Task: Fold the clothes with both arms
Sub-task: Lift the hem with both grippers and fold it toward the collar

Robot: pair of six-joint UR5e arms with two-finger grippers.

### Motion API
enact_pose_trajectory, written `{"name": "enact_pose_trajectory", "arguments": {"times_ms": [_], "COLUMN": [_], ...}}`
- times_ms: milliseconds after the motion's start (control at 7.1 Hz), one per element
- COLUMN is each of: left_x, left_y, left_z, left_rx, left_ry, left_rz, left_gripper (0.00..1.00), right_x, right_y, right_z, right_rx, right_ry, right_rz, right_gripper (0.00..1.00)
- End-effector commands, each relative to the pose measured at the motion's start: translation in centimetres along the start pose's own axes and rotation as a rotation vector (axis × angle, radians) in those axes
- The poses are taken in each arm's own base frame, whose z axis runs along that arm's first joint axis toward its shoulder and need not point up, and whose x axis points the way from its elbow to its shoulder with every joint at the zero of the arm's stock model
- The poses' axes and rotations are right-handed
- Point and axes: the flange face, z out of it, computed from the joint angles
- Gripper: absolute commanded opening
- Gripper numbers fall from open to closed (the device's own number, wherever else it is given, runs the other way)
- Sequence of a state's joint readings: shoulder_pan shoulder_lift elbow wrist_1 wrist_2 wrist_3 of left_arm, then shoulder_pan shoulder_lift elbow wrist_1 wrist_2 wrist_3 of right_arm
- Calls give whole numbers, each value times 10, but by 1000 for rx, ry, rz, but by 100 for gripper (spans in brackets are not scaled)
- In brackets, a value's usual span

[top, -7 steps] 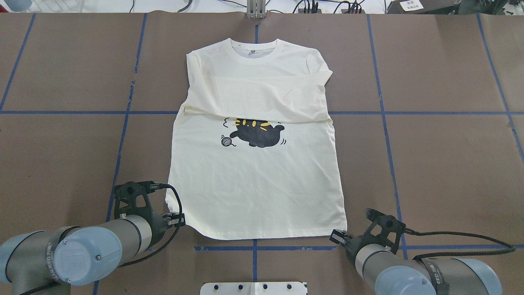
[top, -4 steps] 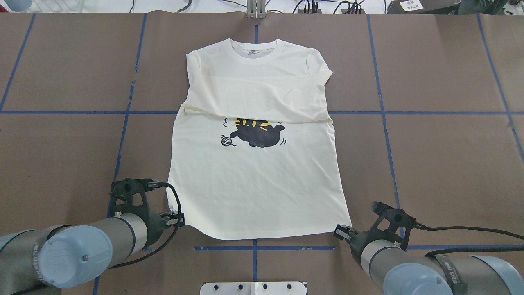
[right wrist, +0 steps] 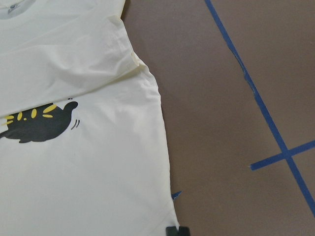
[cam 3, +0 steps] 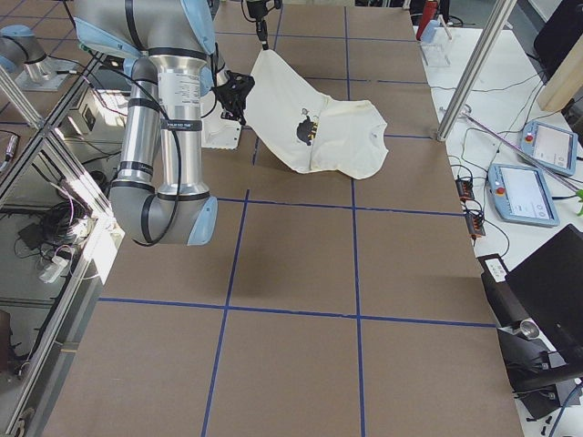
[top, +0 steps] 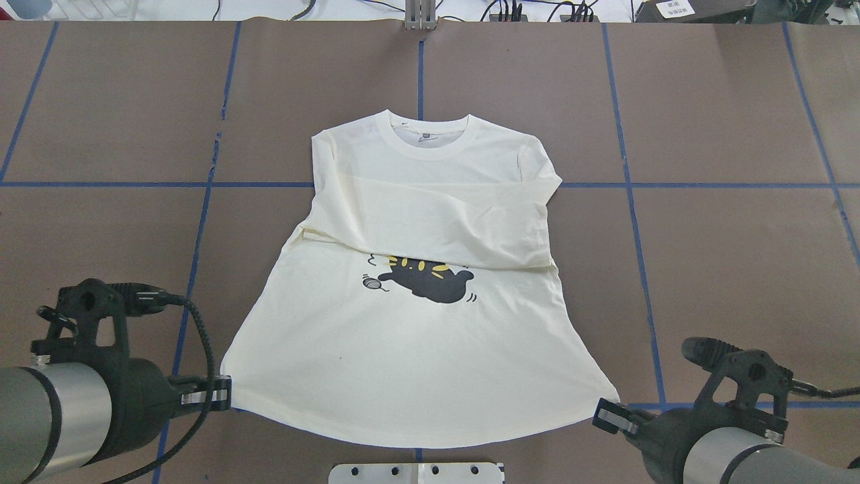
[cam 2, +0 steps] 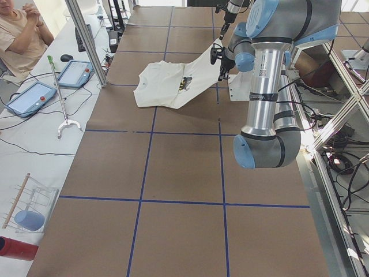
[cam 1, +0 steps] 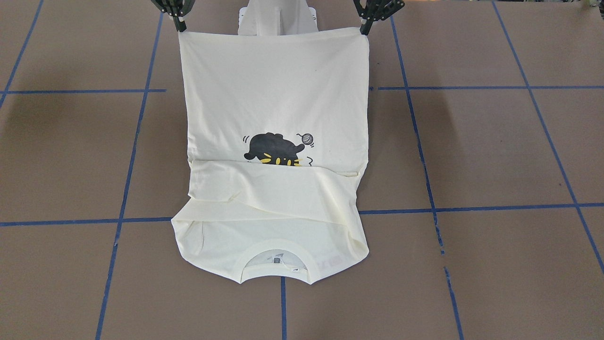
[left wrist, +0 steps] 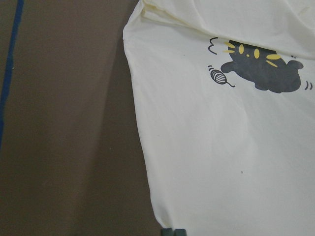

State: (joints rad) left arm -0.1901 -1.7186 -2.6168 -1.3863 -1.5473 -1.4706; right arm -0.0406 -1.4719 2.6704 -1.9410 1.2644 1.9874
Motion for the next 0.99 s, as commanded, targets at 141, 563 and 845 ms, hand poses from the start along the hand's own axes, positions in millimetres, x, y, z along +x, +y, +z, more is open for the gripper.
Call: {"name": "enact_pose_trajectory", "arguments": {"times_ms": [141, 563, 845], "left_x": [32, 23, 13], "left_y": [-57, -196, -243], "left_z": [28, 62, 115], "left_rx": [81, 214, 250], "left_ry": [-42, -202, -217], "left_rz": [119, 212, 208], "left_gripper": [0, 0, 0], "right_x": [-33, -101, -124], "right_y": [-37, -135, -184], "right_z": [2, 52, 93], "right_rx": [52, 139, 205], "right_ry": [-5, 71, 121], "right_rz": [-22, -6, -6], "right_gripper": [0, 0, 0]}}
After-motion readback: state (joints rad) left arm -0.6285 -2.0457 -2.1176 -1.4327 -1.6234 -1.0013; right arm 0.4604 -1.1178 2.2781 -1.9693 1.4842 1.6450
